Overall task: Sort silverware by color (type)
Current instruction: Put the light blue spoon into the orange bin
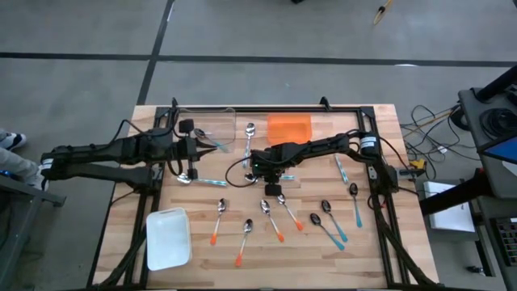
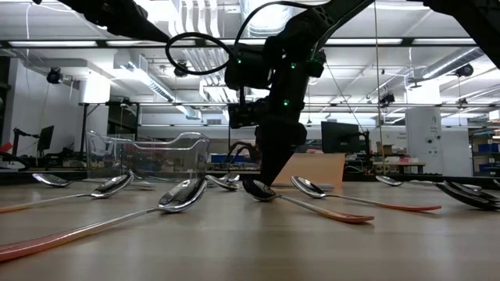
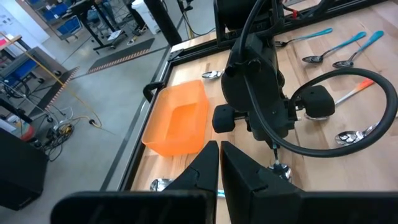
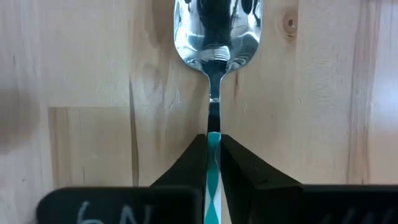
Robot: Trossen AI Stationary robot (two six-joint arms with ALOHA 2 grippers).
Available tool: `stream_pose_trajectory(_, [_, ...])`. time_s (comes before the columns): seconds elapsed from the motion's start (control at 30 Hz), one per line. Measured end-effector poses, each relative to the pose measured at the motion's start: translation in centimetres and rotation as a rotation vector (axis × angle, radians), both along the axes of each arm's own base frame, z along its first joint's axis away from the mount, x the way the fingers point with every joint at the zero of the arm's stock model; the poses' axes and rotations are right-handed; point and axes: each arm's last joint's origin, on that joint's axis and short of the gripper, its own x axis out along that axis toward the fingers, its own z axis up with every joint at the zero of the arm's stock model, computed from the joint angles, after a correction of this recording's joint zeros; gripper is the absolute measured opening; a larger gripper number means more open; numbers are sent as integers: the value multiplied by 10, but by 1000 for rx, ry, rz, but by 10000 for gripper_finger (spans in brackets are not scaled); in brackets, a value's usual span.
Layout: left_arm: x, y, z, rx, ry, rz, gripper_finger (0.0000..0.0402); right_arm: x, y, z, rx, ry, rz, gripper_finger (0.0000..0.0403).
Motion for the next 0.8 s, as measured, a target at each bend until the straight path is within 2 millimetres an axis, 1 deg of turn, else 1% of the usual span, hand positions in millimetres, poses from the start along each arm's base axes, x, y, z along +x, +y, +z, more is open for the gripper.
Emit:
stream_pose_trajectory(0.17, [0, 0, 0, 0, -1, 0, 0, -1, 0, 9, -2, -23, -2, 17])
stream_pose_trajectory(0.37, [0, 0, 0, 3, -2, -1, 0, -5, 0, 33, -6, -67, -14, 16])
stream_pose_trajectory(0.53, [0, 0, 2, 5, -11, -1, 0, -15, 1, 64, -11, -101, -24, 15])
stream_pose_trajectory(0.73, [1, 0, 3, 8, -25, -2, 0, -28, 2, 88, -5, -90, -52, 15])
stream_pose_trajectory(0.8, [1, 0, 3, 10, -26, -3, 0, -31, 1, 100, -4, -76, -55, 15])
